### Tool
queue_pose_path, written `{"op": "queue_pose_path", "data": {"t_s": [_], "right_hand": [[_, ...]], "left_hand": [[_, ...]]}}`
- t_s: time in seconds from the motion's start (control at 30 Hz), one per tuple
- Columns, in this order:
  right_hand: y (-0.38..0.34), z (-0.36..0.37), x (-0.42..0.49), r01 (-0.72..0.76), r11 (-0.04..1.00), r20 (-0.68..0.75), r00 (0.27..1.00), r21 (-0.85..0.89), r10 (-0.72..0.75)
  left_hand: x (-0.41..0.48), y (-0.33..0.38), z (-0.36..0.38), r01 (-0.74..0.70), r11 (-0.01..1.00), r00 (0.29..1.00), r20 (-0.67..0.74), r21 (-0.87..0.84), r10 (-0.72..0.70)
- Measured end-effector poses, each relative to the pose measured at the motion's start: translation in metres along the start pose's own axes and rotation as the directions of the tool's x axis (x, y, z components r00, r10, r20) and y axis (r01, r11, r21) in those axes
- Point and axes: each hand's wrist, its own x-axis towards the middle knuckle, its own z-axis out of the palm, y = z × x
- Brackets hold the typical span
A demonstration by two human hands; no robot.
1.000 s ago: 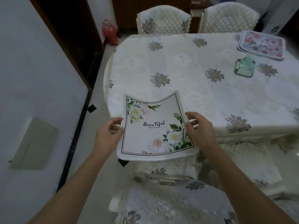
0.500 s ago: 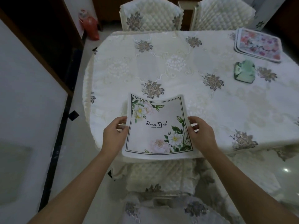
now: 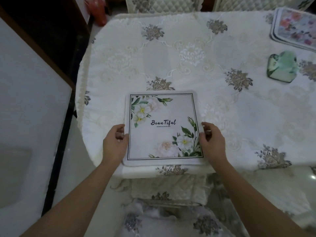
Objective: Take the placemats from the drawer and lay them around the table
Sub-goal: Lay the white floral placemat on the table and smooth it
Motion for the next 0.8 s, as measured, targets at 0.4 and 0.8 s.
{"op": "queue_pose_path", "data": {"t_s": [0.4,0.8], "right_hand": [[0.006,-0.004,0.009,0.019,1.0,0.048,0.999,0.024,-0.02],[0.001,-0.015,0.014,-0.04,0.999,0.086,0.995,-0.011,0.041]], "left_hand": [[0.005,-0.003,0.005,-0.035,0.997,0.999,-0.024,0.066,0.037],[-0.003,0.001,0.004,-0.052,0.985,0.999,0.021,0.167,0.049]]}}
